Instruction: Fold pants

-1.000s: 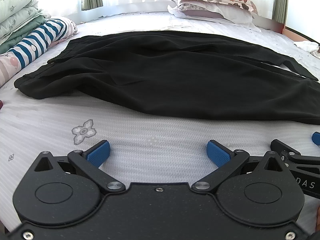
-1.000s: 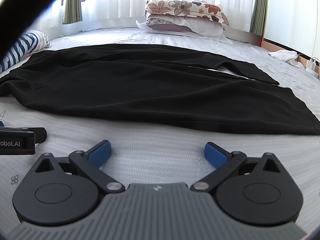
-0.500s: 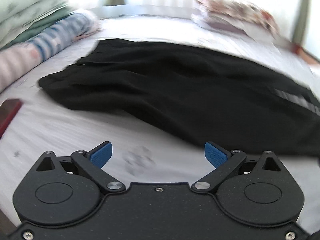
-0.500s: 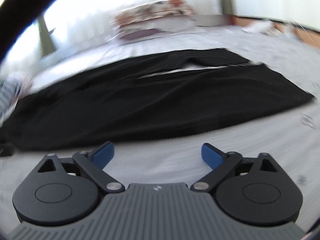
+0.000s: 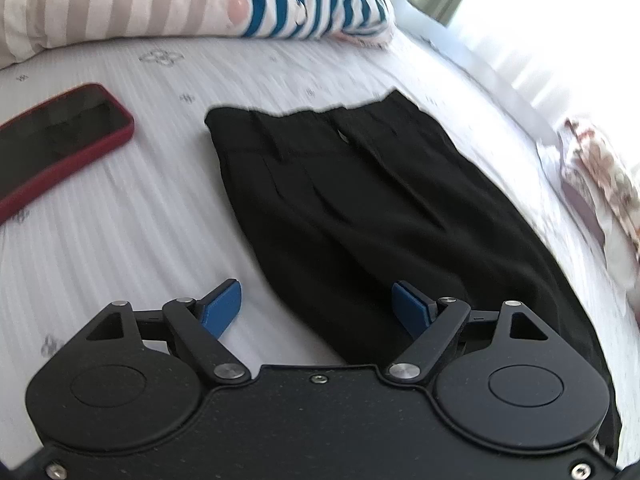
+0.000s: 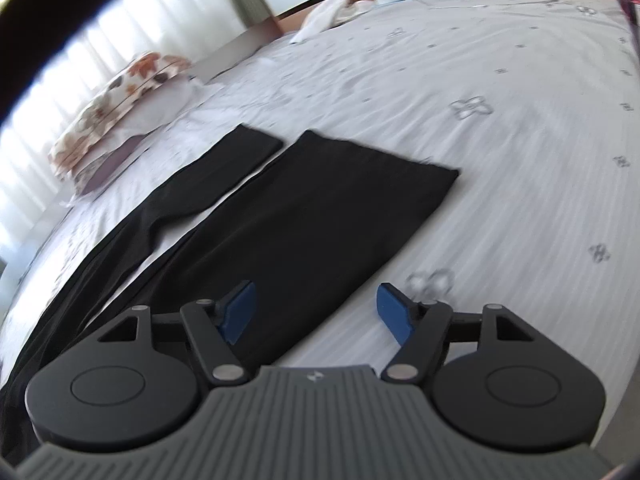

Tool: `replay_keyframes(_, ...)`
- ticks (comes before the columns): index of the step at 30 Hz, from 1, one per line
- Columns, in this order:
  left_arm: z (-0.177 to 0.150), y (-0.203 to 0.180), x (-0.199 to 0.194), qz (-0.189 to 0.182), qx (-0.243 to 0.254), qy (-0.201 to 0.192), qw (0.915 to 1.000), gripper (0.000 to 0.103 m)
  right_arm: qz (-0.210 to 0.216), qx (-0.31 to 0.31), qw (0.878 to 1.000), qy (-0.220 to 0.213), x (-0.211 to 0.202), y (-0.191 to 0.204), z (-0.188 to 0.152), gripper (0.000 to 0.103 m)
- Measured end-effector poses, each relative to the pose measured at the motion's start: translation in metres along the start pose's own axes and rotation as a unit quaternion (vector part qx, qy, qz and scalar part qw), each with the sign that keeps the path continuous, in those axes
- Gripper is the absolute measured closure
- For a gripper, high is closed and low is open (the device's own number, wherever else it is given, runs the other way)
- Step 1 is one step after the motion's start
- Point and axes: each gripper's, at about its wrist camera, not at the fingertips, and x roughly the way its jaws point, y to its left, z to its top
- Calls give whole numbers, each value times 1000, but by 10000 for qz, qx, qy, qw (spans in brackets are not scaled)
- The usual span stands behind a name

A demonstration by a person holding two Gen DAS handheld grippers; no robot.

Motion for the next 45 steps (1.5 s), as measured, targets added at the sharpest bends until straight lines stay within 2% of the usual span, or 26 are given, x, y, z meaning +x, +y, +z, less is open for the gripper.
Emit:
replay_keyframes(4, 4, 2, 12, 101, -270, -110, 9995, 22, 97, 289, 9995, -7, 8, -14, 9, 29)
replay_keyframes(6, 5, -3, 19, 189, -186, -192, 9995, 22, 219, 407, 9989, 29, 17, -19, 14, 36)
replay_keyframes(10, 2, -14, 26, 417, 58, -362, 9985, 22, 339, 497, 9982, -4, 31, -20, 22, 43)
replay_keyframes(12, 1, -17, 31, 520, 99, -516, 9973, 23, 286, 605, 9978, 19, 40, -20, 24, 58)
replay_keyframes(13, 0, -19, 32, 594, 128, -581, 9965, 29, 249, 681, 9974, 9, 45, -21, 26, 62)
replay_keyframes(14, -1, -22, 34, 713, 179, -676, 9950, 42, 226, 732, 9971, -29, 47, -21, 27, 68)
replay_keyframes(15, -2, -24, 35, 896, 232, -756, 9928, 50, 213, 760, 9969, -64, 49, -21, 29, 72)
replay_keyframes(16, -3, -25, 37, 1059, 280, -816, 9906, 66, 199, 758, 9969, -87, 50, -21, 30, 73)
replay_keyframes(17, -4, -27, 37, 1200, 338, -876, 9883, 77, 204, 740, 9970, -113, 52, -20, 31, 73)
replay_keyframes(19, -6, -27, 37, 1199, 416, -967, 9872, 77, 187, 687, 9974, -145, 56, -19, 31, 68)
replay_keyframes(20, -7, -26, 38, 1175, 439, -996, 9871, 76, 200, 650, 9976, -147, 57, -18, 32, 56)
replay_keyframes(21, -7, -26, 39, 1126, 456, -1016, 9874, 74, 268, 592, 9978, -124, 61, -17, 33, 50)
replay_keyframes(23, -7, -26, 40, 976, 438, -1044, 9888, 54, 268, 409, 9988, -82, 67, -9, 36, 45)
replay_keyframes(25, -6, -25, 42, 755, 347, -1053, 9910, 39, 70, 231, 9997, -65, 73, 1, 40, 44)
replay_keyframes(26, -6, -26, 43, 731, 296, -1036, 9915, 40, -6, 214, 9997, -79, 74, 4, 41, 55)
replay_keyframes(27, -6, -28, 44, 833, 256, -1038, 9908, 45, -159, 188, 9996, -110, 75, 9, 42, 80)
replay_keyframes(28, -5, -30, 43, 1054, 204, -1059, 9886, 74, -281, 148, 9994, -123, 75, 11, 44, 90)
replay_keyframes(29, -4, -32, 41, 1364, 157, -1092, 9845, 89, -277, 135, 9994, -135, 75, 12, 46, 94)
replay_keyframes(31, -2, -29, 35, 1268, 43, -1111, 9857, 96, -433, 14, 9988, -220, 71, 14, 48, 101)
replay_keyframes(34, -3, -29, 19, 1307, 290, -1351, 9818, 96, -911, -261, 9935, -637, 56, 13, 53, 101)
replay_keyframes(36, -3, -30, 7, 1252, 470, -1499, 9796, 96, -1023, -207, 9914, -791, 46, 2, 60, 101)
replay_keyframes(39, -1, -31, -8, 1192, 563, -1578, 9786, 96, -937, -20, 9926, -777, 36, -15, 69, 101)
replay_keyframes(41, 0, -31, -14, 1205, 608, -1573, 9783, 96, -597, 209, 9966, -520, 32, -28, 73, 99)
replay_keyframes(42, 1, -31, -14, 1219, 629, -1545, 9784, 95, -357, 413, 9980, -312, 32, -36, 74, 89)
replay_keyframes(43, 0, -31, -14, 1228, 638, -1523, 9786, 95, -218, 577, 9979, -205, 30, -42, 73, 85)
replay_keyframes(45, 0, -31, -12, 1273, 626, -1442, 9793, 95, -78, 839, 9964, -113, 27, -52, 72, 53)
